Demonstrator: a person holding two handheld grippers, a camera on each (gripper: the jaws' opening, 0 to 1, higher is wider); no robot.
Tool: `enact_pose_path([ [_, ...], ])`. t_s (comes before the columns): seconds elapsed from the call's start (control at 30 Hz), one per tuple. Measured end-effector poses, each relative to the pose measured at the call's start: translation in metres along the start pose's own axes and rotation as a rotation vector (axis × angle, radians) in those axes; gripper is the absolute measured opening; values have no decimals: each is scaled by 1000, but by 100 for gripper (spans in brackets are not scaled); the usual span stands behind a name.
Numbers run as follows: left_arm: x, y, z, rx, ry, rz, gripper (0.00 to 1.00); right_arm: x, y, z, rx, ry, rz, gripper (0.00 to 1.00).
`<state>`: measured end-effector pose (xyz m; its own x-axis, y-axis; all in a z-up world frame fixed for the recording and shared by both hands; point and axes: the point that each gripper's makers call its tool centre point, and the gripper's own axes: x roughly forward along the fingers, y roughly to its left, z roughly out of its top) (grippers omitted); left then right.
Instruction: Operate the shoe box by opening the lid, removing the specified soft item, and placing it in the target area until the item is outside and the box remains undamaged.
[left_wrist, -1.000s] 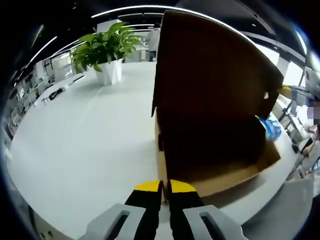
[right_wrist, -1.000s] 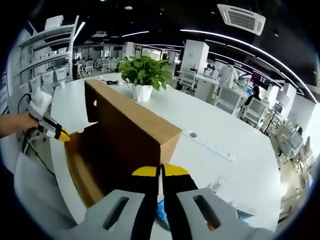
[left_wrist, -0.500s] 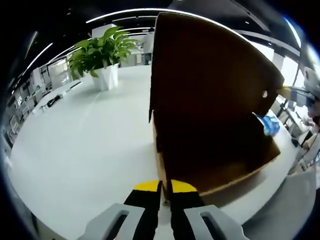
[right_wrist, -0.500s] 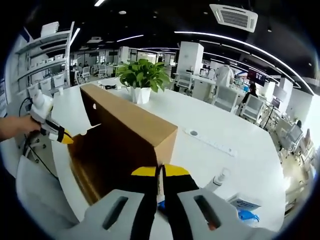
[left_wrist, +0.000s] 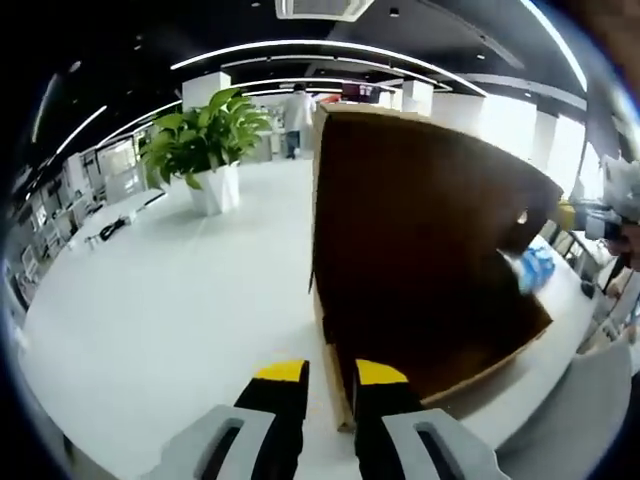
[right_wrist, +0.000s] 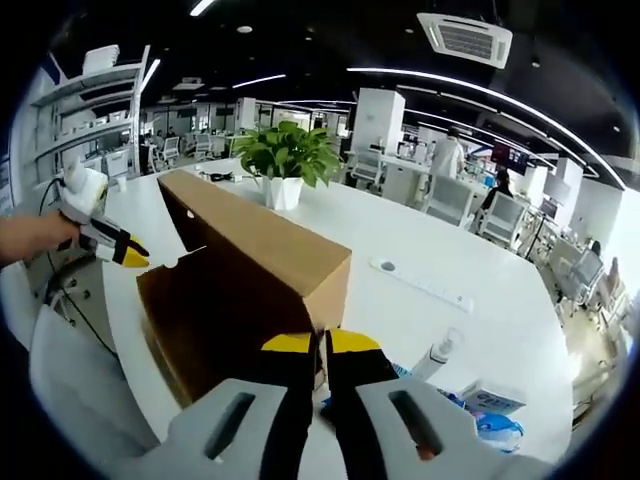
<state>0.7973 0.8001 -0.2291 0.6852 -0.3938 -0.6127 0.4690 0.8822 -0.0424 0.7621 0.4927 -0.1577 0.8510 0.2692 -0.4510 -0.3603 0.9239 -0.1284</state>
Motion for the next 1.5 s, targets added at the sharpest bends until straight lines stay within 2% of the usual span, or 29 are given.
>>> enact_pose_path([
  [0.13, -8, 5, 15, 41, -32, 23, 21, -3, 3, -2, -18, -7, -3, 2],
  [0.27, -17, 5, 35, 72, -81, 26, 22, -6, 6, -3, -16, -18, 1, 3],
  [0.4, -22, 2, 51, 98, -103, 18, 22, -6, 8, -4, -34, -30, 5, 5],
  [0.6, -24, -4, 58, 125, -122, 2, 24, -9, 14, -7, -36, -33, 24, 8],
  [0.73, -23, -10, 59, 156, -126, -19, 26, -11, 18, -9, -46, -38, 36, 10],
  [1.07, -25, -18, 56, 172, -130, -46, 27, -15, 29, -20, -75, -39, 76, 15],
  [1.5, -29, -34, 41, 204, -108, -86, 28, -18, 44, -34, -96, -28, 126, 19],
])
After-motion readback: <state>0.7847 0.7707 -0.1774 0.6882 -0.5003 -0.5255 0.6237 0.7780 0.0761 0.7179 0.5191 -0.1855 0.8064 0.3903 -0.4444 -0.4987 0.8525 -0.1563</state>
